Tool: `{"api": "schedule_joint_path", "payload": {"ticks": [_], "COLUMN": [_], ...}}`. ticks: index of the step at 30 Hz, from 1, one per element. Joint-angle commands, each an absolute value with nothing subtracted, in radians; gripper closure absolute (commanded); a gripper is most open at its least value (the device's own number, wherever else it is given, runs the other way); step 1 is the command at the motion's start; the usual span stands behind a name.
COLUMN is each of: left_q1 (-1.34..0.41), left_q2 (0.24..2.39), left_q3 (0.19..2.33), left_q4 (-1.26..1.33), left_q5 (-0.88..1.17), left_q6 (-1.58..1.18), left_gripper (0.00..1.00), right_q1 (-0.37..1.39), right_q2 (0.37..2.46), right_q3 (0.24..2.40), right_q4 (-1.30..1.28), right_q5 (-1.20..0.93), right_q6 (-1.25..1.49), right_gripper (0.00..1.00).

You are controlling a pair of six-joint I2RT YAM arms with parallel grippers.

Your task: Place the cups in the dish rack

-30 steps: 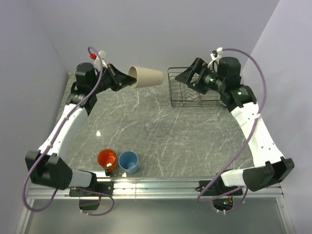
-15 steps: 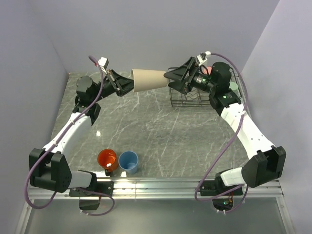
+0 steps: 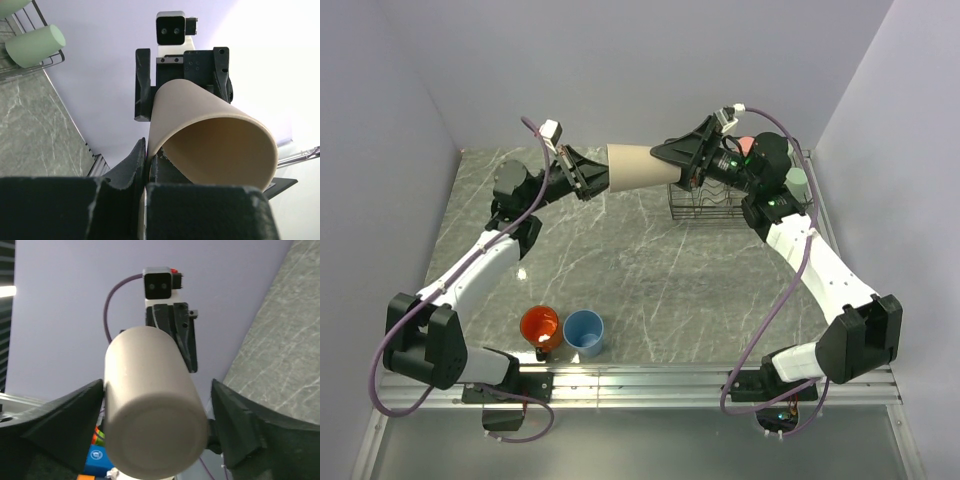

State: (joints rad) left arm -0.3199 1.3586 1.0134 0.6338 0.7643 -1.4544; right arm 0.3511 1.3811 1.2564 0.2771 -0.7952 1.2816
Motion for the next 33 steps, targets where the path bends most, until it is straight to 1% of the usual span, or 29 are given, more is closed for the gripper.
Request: {"api": "schedule_joint_path", "payload": {"ticks": [1,2,3,5,6,8,11,12,14,15,20,33], "left_q1": [-0.334,-0.334,-0.334,-0.334,-0.334,-0.334,-0.336,-0.334,-0.336,-0.336,-0.336,-0.351], "left_q2": [1.344,1.338,1.335,1.318,1.315,1.298,1.27,1.264,1.247,1.244,1.232,1.244], "left_q3": [1.032,1.037,1.04,1.049,1.051,1.046,1.052,1.057,1.066,1.071,1.069,1.046], "left_q4": [0.727,0.713,0.694,0.64,0.626,0.598,0.52,0.496,0.442,0.433,0.41,0.457], "left_q5": [0.729,0.723,0.718,0.698,0.692,0.663,0.611,0.598,0.569,0.562,0.545,0.581], "left_q6": [-1.465,-1.457,-1.445,-1.411,-1.402,-1.385,-1.341,-1.326,-1.292,-1.278,-1.264,-1.284], "left_gripper": [1.0,1.0,1.0,1.0,1.0,1.0,1.0,1.0,1.0,1.0,1.0,1.0], "right_q1": [0.36,0.36,0.36,0.36,0.36,0.362,0.36,0.36,0.36,0.362,0.36,0.359], "right_q2": [1.381,1.378,1.376,1.368,1.368,1.362,1.358,1.359,1.356,1.356,1.351,1.356], "right_q3": [1.272,1.269,1.267,1.262,1.261,1.255,1.252,1.252,1.255,1.255,1.252,1.232], "right_q4": [0.348,0.353,0.356,0.351,0.348,0.35,0.353,0.354,0.353,0.348,0.35,0.367], "right_q5": [-0.818,-0.822,-0.824,-0.822,-0.822,-0.821,-0.818,-0.816,-0.815,-0.813,-0.805,-0.755], "right_q6": [1.304,1.31,1.31,1.31,1.309,1.316,1.327,1.328,1.331,1.33,1.333,1.345], "right_gripper": [0.15,0.18,0.23,0.29,0.31,0.31,0.22,0.16,0.07,0.06,0.06,0.11]}}
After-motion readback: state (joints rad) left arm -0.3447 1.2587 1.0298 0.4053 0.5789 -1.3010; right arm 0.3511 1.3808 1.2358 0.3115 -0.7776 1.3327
